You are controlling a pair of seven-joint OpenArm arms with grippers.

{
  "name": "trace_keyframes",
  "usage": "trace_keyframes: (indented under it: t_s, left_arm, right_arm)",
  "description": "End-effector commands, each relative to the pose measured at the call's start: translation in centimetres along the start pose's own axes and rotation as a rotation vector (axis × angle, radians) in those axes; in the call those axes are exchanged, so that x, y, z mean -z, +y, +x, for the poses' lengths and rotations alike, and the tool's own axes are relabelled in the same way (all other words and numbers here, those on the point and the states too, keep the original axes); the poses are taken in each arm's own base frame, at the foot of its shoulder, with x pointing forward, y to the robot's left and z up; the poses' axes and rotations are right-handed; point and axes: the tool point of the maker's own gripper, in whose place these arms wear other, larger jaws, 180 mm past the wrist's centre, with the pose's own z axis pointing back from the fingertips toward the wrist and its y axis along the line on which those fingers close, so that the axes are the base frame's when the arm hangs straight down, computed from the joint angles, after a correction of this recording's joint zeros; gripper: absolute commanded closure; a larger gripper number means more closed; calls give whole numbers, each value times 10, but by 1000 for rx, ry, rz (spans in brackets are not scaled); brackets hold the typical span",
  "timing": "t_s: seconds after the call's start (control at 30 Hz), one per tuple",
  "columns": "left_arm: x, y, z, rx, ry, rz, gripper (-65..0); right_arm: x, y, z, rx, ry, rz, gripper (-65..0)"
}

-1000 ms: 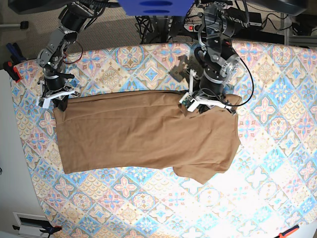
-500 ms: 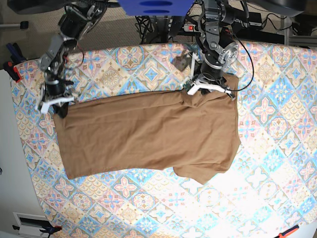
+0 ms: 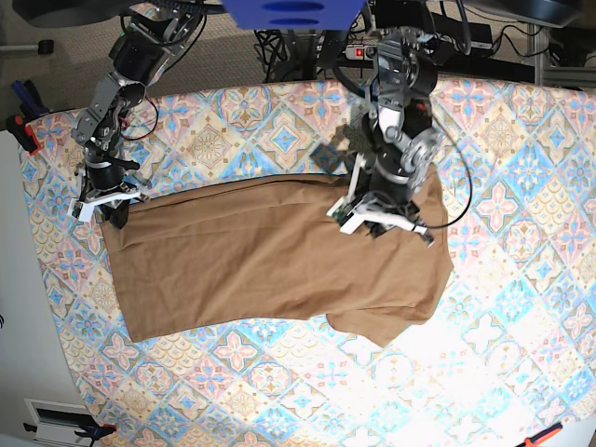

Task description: Layout the t-shirt on the table in an organized manner, then fold the t-shirt properly

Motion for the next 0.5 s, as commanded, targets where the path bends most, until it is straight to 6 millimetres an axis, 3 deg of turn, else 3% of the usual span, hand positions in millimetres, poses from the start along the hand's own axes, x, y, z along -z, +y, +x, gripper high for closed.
trace_keyframes:
  t_s: [0.0,0.17,0.33,0.47]
  left_arm:
    - [2,9,10,-4,-32,30,0]
    - [24,2,11,2,-18,-15,0]
    - [45,-10,10,7,1,-69,0]
    - [63,-11,-9,-26,58,-98,0]
  right_arm:
    - [-7,-8,-53,-41,223,-44,0]
    - [-9,-12,-53,-33,221,-54,0]
    - [-18,-38,-49,28,193,-122,0]
    - [-20,-42,-50,31,194,-130,0]
